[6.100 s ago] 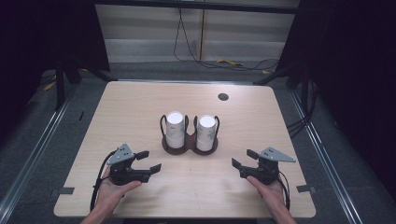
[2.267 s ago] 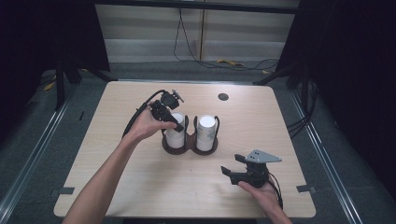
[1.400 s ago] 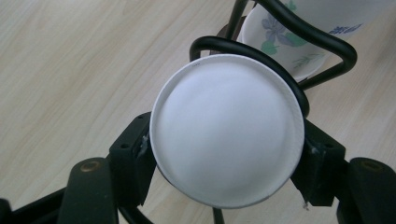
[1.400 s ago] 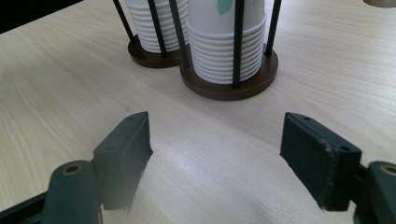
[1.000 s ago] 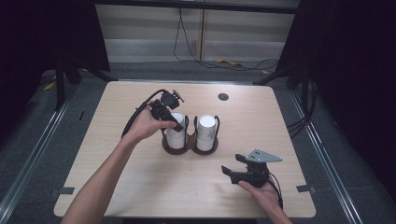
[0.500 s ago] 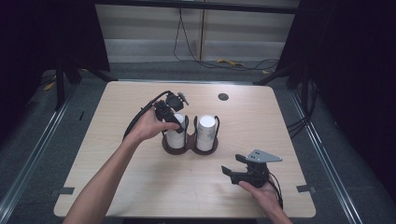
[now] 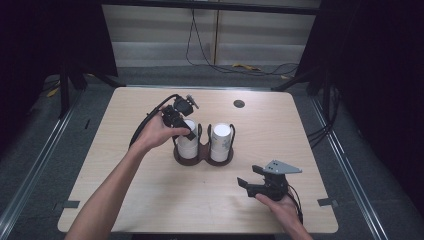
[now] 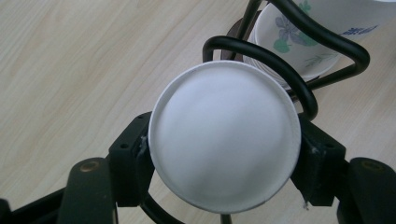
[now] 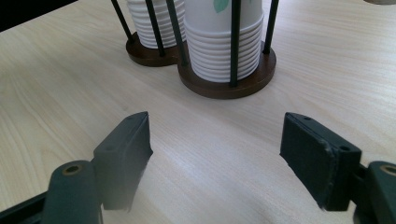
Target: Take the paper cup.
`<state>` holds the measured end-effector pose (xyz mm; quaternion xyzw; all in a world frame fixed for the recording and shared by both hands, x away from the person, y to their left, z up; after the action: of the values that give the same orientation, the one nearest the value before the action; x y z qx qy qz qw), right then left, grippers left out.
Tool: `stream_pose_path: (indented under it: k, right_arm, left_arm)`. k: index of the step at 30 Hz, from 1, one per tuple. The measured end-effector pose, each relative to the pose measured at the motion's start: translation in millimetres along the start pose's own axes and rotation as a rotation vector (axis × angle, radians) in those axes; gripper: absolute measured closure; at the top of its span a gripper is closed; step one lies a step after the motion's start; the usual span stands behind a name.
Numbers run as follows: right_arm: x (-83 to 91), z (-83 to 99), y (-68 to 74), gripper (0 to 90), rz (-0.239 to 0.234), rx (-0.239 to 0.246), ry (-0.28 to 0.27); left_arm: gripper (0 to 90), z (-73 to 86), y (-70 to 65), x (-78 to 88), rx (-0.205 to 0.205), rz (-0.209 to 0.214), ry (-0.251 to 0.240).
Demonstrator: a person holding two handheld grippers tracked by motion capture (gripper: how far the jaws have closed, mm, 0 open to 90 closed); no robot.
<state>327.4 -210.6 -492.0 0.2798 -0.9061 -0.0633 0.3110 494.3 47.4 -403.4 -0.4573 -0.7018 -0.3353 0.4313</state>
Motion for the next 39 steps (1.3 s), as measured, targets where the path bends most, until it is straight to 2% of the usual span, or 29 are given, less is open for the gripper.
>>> stream_pose_path:
  k: [8, 18, 23, 25, 27, 34, 39]
  right_arm:
    - [-0.4, 0.0, -0.2, 24.6, -0.002, 0.001, 0.001]
    - [-0.5, 0.2, 0.1, 24.6, -0.003, -0.001, 0.004]
    - [0.0, 0.1, -0.5, 24.7, -0.001, -0.004, 0.003]
    - [0.2, 0.2, -0.5, 24.7, -0.003, -0.005, 0.005]
    - [0.4, 0.1, -0.7, 24.7, -0.003, -0.005, 0.002]
    - [-0.5, 0.4, -0.5, 24.8, -0.008, -0.008, 0.008]
    - [-0.5, 0.4, -0.1, 24.8, -0.011, -0.006, 0.009]
  left_arm:
    - [33.5, -2.6, -0.6, 6.8, 0.002, -0.007, -0.021]
    - [34.0, -0.7, 2.5, 14.6, 0.011, 0.009, -0.047]
    - [34.0, -0.1, 2.6, 17.0, 0.017, -0.002, -0.060]
    - [34.2, -0.5, 1.8, 19.2, 0.011, 0.009, -0.070]
    - [34.3, 0.0, 1.9, 20.9, 0.009, 0.006, -0.060]
    - [34.0, -1.1, 2.1, 28.6, 0.042, -0.001, -0.097]
    - [34.0, -2.4, 1.4, 30.6, 0.039, 0.000, -0.108]
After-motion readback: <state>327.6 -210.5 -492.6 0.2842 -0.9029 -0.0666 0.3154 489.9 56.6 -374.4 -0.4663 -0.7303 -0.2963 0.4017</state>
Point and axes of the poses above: each handheld gripper's, and its own axes: x roughly backward along the jaws, z roughly out of its underside, y roughly to its left, the point moved 4 cm from there along -x, roughly forward along the jaws, and after that the axes turned 12 degrees about -x, right-handed, at the moved point
